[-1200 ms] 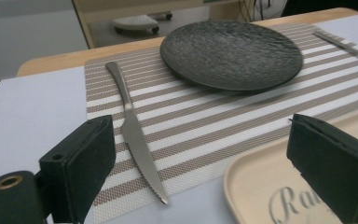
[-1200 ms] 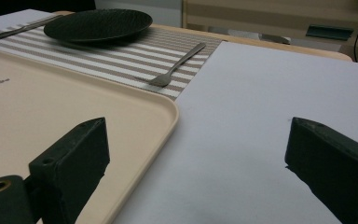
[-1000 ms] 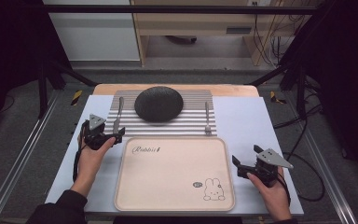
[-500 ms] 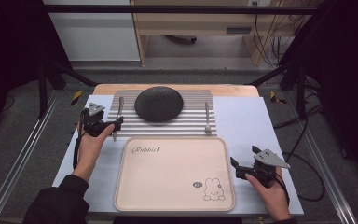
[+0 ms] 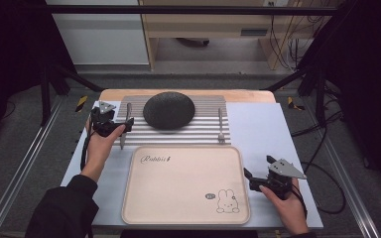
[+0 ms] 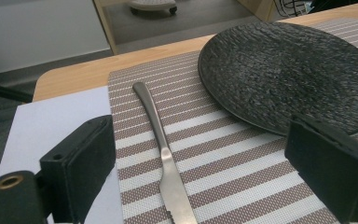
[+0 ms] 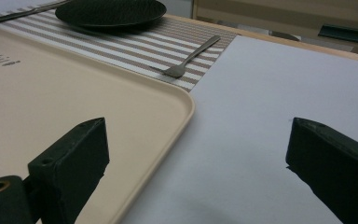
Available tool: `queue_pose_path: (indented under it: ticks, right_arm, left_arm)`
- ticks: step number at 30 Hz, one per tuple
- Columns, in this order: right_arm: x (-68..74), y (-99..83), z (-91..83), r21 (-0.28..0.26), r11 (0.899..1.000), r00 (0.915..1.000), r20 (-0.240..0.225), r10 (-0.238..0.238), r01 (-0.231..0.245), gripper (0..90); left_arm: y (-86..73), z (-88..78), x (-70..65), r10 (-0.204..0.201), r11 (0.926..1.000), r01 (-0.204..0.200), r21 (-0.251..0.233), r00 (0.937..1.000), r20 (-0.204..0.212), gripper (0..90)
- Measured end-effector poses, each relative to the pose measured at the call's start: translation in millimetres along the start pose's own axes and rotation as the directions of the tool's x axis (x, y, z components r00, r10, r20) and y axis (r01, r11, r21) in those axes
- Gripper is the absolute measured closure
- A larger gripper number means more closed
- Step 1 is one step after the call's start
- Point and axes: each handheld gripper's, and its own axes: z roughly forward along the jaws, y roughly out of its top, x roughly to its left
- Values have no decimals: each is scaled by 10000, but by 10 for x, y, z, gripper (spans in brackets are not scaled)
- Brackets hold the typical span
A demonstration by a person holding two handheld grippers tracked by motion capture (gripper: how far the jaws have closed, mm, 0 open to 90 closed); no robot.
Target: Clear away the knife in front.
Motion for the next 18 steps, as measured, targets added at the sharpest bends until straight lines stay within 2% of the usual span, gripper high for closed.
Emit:
queue_pose_path:
  ticks: [12,18]
  right_arm:
    - [-1,4,-5,-32,10000,10000,-33,26,-26,61]
    - [-1,3,1,-18,10000,10000,-70,21,-21,60]
  left_arm:
    - [43,120,7,209,9996,-206,187,9996,-165,95]
    - [10,207,23,156,9985,-145,527,9997,-194,137]
